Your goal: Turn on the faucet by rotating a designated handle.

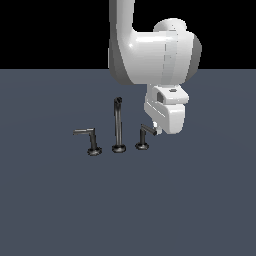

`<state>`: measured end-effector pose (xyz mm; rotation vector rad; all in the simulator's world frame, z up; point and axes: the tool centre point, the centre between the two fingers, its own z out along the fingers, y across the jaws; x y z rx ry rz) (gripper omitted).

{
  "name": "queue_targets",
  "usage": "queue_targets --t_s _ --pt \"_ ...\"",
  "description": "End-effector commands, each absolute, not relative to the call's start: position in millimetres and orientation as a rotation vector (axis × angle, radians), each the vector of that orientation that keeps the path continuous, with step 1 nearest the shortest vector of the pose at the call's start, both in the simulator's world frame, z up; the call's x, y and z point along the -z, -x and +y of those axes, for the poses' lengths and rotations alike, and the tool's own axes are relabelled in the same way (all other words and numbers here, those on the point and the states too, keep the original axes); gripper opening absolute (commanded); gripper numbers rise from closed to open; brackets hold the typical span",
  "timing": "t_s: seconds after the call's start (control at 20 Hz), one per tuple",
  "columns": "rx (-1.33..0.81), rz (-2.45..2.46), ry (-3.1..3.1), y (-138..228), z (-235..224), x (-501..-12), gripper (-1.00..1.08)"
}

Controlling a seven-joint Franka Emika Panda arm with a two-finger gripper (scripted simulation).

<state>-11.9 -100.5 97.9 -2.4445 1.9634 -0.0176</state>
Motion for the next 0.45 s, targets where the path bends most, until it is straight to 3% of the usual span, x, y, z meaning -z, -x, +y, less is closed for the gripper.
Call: queue_targets --t_s 0.0,0.4 --pt "0.008 1.959 2.451 20 -90 -98 -1.00" --pt "0.001 1.963 2.452 41 -71 -98 -1.00"
